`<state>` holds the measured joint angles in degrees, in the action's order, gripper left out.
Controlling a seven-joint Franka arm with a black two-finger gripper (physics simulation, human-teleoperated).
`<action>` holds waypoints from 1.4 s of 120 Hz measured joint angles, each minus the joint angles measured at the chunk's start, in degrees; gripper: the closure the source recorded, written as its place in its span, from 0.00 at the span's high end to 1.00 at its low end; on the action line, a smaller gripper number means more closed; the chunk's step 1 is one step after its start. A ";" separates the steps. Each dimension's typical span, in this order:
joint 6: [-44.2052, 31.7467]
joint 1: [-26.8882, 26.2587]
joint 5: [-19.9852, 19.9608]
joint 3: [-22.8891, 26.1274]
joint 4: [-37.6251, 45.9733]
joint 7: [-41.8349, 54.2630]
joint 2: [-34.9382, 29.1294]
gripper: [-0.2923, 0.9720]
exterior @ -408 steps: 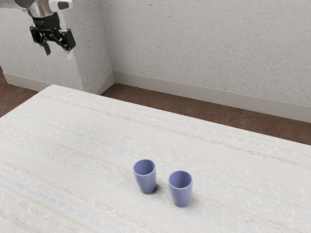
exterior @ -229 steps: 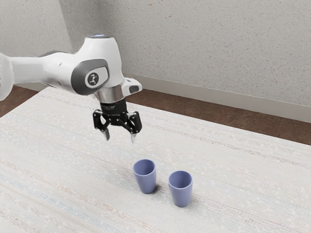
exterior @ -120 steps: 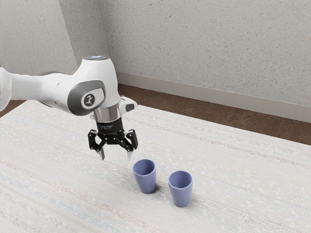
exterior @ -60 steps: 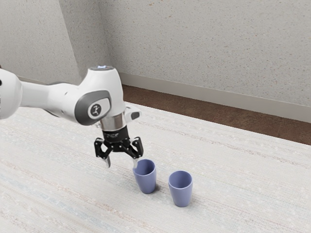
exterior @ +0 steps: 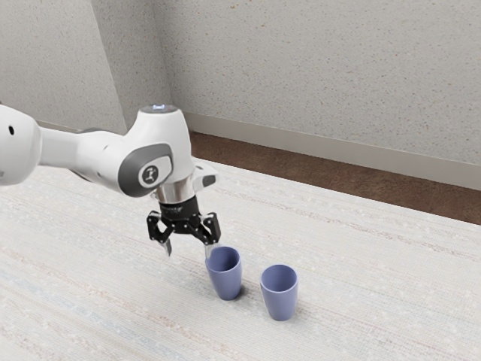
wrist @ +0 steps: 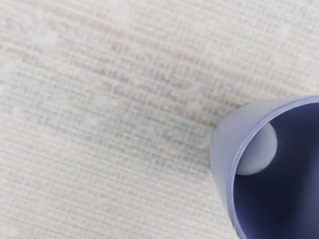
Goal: Place the left cup onto the right cup
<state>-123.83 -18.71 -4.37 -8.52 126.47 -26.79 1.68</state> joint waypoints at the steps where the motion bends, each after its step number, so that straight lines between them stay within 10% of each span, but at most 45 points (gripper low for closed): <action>1: -0.02 0.10 0.02 0.00 0.00 0.07 0.00 0.74; 168: -5.98 -0.32 -0.19 0.00 -3.48 6.48 5.82 0.72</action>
<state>-129.81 -19.03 -4.56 -8.53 123.00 -20.30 7.50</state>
